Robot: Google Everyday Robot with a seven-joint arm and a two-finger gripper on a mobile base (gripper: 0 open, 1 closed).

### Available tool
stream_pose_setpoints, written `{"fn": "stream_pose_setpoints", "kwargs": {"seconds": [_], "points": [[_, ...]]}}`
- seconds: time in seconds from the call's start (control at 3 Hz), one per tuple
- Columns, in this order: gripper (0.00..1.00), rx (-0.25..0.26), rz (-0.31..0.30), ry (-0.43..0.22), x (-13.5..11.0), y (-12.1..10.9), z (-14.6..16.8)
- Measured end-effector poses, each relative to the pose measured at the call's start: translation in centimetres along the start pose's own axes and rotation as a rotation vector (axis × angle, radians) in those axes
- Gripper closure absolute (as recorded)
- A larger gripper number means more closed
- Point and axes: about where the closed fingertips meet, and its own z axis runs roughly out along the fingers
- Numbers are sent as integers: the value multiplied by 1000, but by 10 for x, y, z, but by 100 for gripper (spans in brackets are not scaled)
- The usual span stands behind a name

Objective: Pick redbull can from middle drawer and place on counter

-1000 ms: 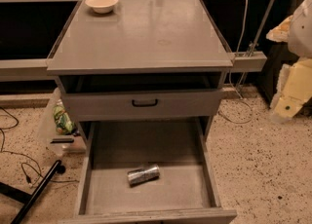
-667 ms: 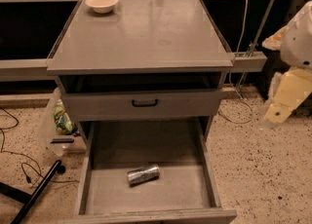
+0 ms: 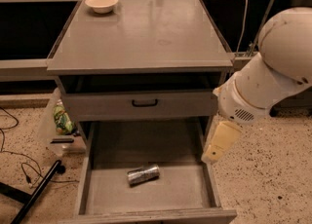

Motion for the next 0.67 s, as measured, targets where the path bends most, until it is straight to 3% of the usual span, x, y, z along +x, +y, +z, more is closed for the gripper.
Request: {"fn": "stream_pose_setpoints", "kwargs": {"seconds": [0.33,0.67], "points": [[0,0,0,0,0,0,0],[0,-8,-30,-16,-12,2,22]]}}
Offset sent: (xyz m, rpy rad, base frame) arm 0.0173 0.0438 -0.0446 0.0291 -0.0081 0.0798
